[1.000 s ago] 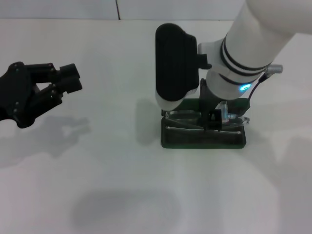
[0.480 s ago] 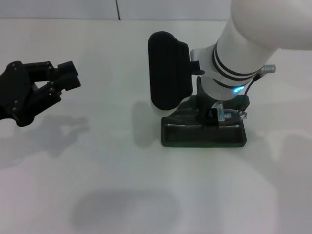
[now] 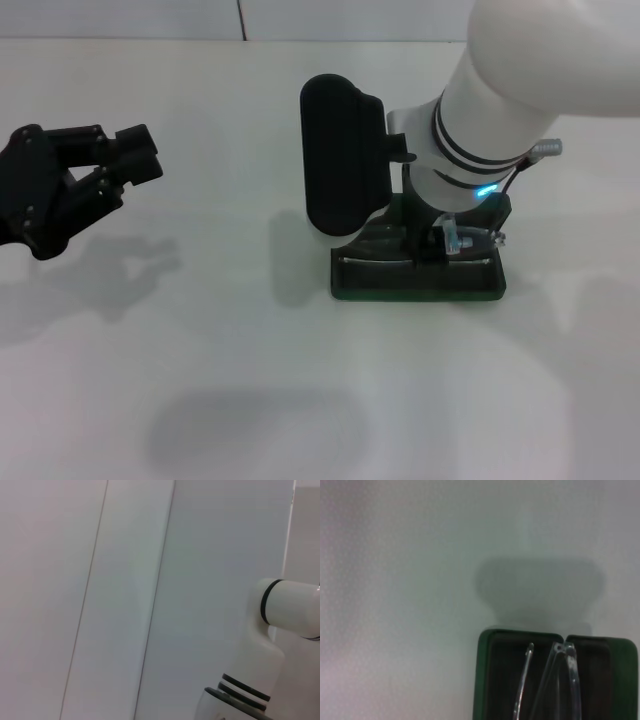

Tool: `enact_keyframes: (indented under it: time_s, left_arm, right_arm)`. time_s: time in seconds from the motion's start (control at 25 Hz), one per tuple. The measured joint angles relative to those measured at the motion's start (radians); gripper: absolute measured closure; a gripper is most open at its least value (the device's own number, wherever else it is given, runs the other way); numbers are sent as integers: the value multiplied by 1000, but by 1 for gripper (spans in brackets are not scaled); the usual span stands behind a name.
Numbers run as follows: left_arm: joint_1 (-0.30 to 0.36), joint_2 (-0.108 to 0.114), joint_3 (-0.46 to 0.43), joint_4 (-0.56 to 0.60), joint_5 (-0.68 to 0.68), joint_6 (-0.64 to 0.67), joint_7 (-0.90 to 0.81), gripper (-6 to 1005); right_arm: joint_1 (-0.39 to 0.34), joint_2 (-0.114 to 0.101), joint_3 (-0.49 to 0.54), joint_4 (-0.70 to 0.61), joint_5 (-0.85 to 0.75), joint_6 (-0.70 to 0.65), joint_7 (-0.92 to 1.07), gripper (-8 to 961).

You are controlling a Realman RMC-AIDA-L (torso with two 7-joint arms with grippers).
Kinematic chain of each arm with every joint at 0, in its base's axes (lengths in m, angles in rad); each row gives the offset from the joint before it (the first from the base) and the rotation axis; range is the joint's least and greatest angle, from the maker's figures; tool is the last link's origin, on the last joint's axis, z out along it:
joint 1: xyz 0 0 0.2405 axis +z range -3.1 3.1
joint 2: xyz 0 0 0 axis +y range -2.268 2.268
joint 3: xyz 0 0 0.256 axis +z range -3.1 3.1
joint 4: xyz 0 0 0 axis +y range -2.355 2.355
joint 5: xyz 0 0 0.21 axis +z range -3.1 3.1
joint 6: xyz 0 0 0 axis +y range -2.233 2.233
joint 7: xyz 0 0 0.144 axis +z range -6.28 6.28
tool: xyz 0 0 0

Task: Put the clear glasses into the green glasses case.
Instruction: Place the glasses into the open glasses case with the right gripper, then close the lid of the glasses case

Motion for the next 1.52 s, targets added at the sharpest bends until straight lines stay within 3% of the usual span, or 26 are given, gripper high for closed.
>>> enact_keyframes:
  time_s: [0.32, 0.76, 0.88, 0.96, 1.24, 1.52]
  left_arm:
    - [0, -4, 0, 0, 0, 0, 6, 806]
    - [11, -9, 0, 0, 0, 0, 6, 806]
    - [14, -9, 0, 0, -1, 0, 6, 806]
    - [15, -9, 0, 0, -1, 0, 6, 806]
    - [17, -9, 0, 0, -1, 2, 6, 806]
    - [14, -9, -29, 1, -2, 7, 0, 807]
  right_arm:
    - [3, 0, -64, -6, -40, 16, 43, 815]
    - [-4, 0, -75, -19, -42, 8, 67, 807]
    - [-6, 0, -76, -34, -42, 7, 73, 727]
    - [-10, 0, -77, -48, -42, 5, 79, 727]
    - [-68, 0, -79, -146, -42, -13, 82, 728]
    - [-185, 0, -81, -284, -81, -33, 82, 727]
